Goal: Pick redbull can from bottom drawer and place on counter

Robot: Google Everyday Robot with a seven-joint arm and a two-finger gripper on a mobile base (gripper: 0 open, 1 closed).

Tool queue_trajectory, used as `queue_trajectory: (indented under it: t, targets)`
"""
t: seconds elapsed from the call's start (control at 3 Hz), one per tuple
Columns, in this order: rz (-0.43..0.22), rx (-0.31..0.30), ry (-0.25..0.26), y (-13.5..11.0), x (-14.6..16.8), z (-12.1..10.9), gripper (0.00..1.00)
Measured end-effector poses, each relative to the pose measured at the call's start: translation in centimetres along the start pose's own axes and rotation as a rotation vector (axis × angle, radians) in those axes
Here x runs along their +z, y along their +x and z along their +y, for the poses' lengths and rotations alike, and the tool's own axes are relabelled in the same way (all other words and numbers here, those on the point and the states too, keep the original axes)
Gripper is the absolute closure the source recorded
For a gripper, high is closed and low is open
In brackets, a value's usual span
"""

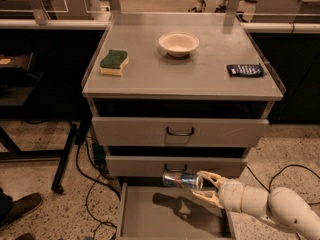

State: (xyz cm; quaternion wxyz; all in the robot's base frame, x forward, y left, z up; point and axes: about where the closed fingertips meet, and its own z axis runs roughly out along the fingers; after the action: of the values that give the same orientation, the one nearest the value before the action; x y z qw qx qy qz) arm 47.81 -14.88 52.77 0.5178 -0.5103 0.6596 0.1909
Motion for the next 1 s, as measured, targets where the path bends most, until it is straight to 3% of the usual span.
queue_trajectory:
  t: [1.0]
  targets:
    - [0.016, -0.113, 0.048, -10.9, -4.3, -3.4, 1.0]
